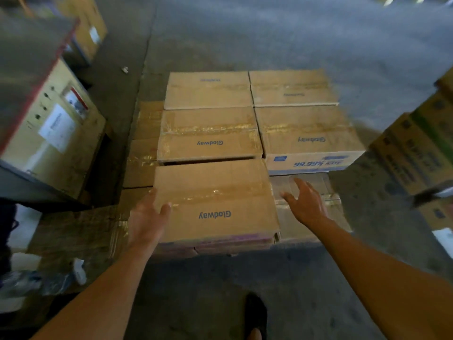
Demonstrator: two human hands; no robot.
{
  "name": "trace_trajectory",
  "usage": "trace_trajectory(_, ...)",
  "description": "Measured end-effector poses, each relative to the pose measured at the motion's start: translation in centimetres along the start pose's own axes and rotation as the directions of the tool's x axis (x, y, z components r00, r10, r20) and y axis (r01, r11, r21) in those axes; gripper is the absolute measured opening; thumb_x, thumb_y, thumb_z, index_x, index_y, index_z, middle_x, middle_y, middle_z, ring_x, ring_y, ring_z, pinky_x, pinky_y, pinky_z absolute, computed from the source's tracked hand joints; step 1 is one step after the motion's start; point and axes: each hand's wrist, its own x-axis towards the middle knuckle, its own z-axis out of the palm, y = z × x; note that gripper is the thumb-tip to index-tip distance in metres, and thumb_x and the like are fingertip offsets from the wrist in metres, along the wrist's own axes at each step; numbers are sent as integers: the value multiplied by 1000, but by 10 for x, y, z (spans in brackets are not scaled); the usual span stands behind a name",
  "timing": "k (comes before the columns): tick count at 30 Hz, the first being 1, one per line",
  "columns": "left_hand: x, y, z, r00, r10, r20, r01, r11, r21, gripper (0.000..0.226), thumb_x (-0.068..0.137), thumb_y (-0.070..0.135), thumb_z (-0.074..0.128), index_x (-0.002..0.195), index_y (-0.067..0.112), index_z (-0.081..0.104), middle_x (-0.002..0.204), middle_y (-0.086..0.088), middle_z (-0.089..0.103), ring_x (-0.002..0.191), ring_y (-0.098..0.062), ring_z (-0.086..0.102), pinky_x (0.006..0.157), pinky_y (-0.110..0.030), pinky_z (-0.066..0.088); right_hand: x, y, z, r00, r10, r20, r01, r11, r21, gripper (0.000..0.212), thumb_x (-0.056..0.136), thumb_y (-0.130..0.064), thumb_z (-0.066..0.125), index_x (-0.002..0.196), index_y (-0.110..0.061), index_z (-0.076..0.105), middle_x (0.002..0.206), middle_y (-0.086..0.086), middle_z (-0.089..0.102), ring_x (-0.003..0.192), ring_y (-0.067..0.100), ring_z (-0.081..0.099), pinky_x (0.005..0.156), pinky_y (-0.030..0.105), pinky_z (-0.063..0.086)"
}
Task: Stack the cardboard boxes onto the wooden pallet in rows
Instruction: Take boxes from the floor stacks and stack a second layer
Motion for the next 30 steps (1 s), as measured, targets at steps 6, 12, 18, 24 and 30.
trace_trajectory(6,-18,70,-94,976,211,-61,-213,976,-36,44,98,38,53,138,20,55,121,-13,67,106,-34,64,90,-43,53,-79,-30,-112,966,-12,-259,35,996,86,62,97,-47,59,150,-18,43,151,10,48,130,34,51,101,43,43)
trace_trajectory(12,-64,144,-176,872,467,-147,-476,879,-33,51,97,41,57,143,18,52,138,-13,60,117,-37,60,96,-39,49,-189,-45,-219,897,-6,-441,33,998,53,57,98,-45,57,147,-19,46,143,12,55,124,34,55,97,40,45)
trace_trajectory(18,-121,243,-214,725,652,-222,-684,719,-124,53,97,43,57,144,18,53,139,-13,60,120,-35,61,93,-37,52,-271,-29,-307,806,46,-591,55,987,152,44,102,-40,52,138,-14,52,140,11,57,125,30,56,106,49,45)
trace_trajectory(24,-173,340,-200,606,766,-216,-795,576,-190,52,96,43,59,139,15,55,140,-11,59,121,-35,59,98,-41,48,-304,39,-365,689,74,-721,150,959,242,17,103,-38,53,119,-33,57,117,-11,61,87,-2,63,60,11,46)
trace_trajectory(30,-225,440,-137,508,846,-161,-852,466,-240,51,94,42,63,138,16,57,137,-11,60,122,-32,58,98,-42,48,-313,139,-407,556,192,-809,-76,981,181,50,100,-46,55,143,-22,51,144,10,57,118,30,63,70,31,48)
